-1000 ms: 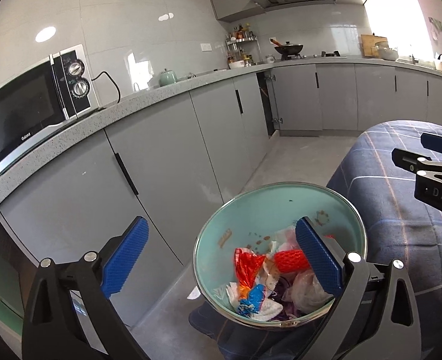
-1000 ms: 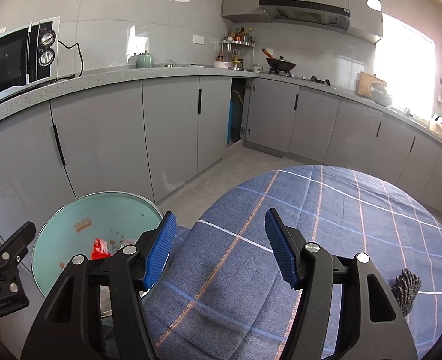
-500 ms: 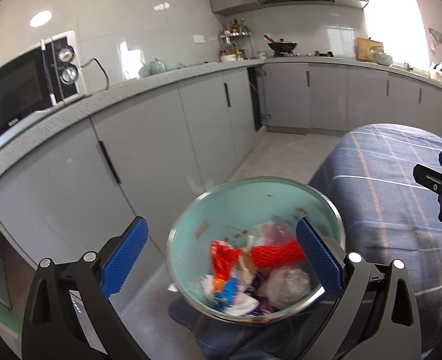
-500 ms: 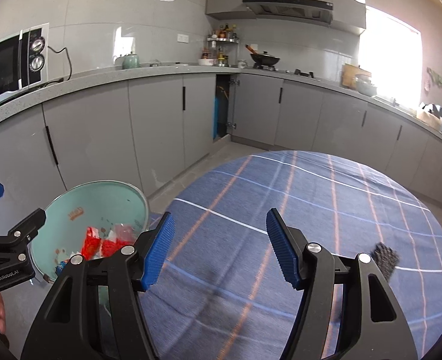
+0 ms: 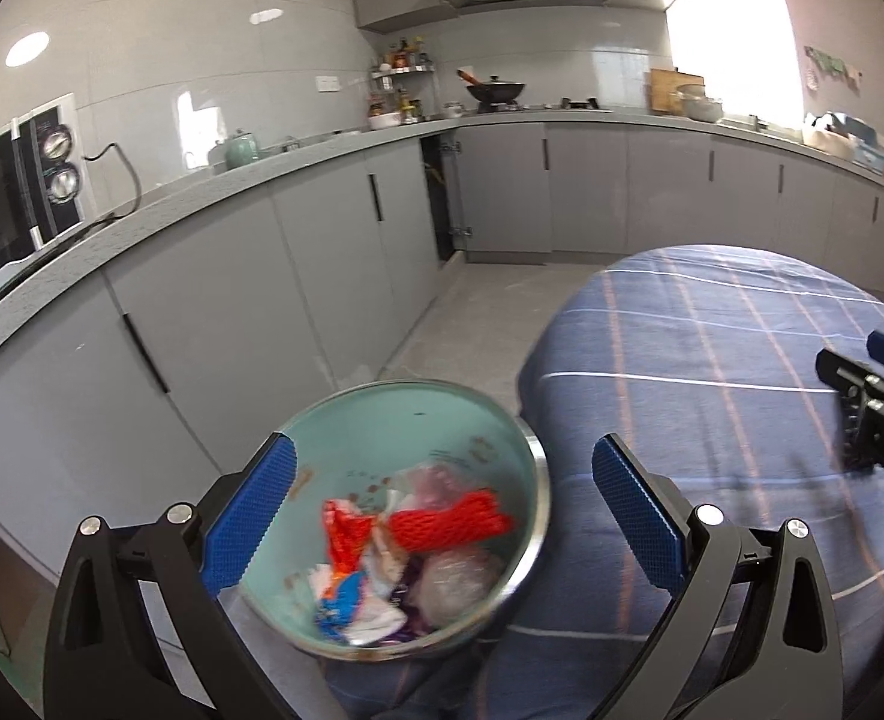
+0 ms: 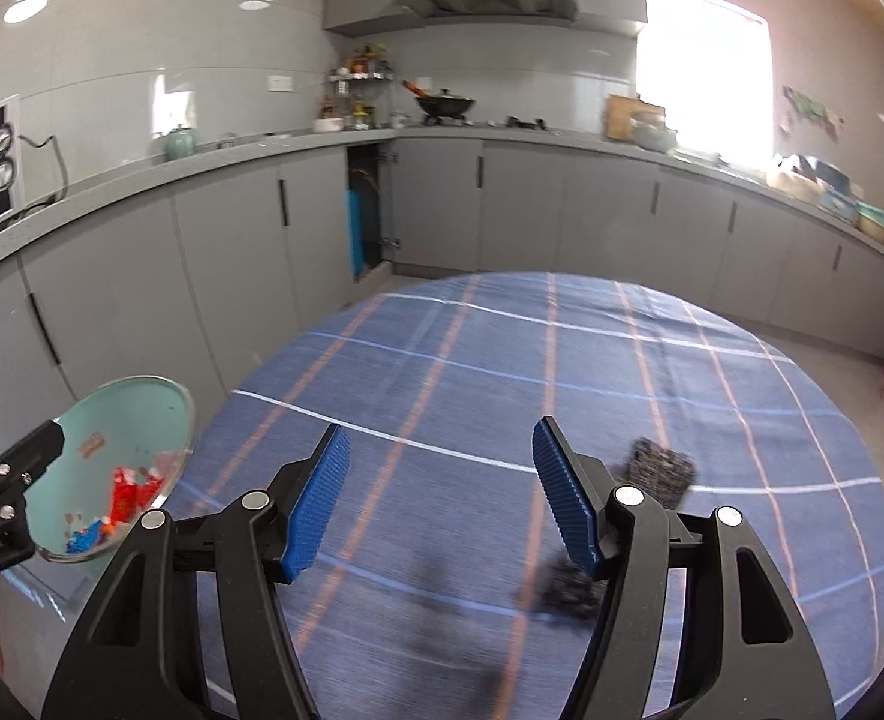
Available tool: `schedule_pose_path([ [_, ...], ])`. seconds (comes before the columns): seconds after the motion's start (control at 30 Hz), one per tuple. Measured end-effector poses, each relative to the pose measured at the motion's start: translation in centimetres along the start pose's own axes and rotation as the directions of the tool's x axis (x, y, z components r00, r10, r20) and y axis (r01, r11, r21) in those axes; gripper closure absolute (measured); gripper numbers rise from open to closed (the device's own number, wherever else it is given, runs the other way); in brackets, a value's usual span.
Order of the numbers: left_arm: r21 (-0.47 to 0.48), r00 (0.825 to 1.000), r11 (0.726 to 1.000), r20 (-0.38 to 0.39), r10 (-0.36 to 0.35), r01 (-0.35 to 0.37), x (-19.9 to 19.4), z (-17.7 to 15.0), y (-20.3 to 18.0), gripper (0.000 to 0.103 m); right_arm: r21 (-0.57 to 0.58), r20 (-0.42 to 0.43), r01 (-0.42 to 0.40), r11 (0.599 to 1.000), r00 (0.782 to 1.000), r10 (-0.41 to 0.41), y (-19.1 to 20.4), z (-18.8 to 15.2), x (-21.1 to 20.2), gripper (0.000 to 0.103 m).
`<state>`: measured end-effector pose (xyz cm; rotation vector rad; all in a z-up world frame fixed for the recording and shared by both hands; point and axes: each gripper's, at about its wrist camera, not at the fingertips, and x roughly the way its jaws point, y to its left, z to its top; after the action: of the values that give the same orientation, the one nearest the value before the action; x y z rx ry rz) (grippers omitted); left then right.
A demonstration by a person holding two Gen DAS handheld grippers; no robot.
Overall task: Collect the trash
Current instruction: 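Move the open right gripper back to the black mesh scrubber on the table, then grasp the black mesh scrubber with the right gripper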
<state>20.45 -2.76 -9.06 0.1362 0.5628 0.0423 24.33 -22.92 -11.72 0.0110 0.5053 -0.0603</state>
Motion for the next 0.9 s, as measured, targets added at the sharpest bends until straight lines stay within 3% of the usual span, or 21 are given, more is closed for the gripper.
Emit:
schedule_pose_path([
  [0.27,0.076,0.999,0.996,0.026,-0.045,0.043,-0.3,0.7,-4.2,0.006,0.085,-0.083,0.102,0.991,0.992,-0.095,-3.9,-0.7,1.4,0.040],
  [0.67,0.106,0.997,0.992,0.017,-0.070,0.067,-0.9,1.2,-6.8,0.006,0.162,-0.096,0.121,0.979,0.990,-0.107,-8.2,-1.7,0.9,0.040],
  [0.9,0.132,0.998,0.989,0.004,-0.059,0.058,0.0,1.3,-7.4,0.006,0.159,-0.129,0.118,0.980,0.987,-0.097,-8.5,-1.6,1.6,0.040],
])
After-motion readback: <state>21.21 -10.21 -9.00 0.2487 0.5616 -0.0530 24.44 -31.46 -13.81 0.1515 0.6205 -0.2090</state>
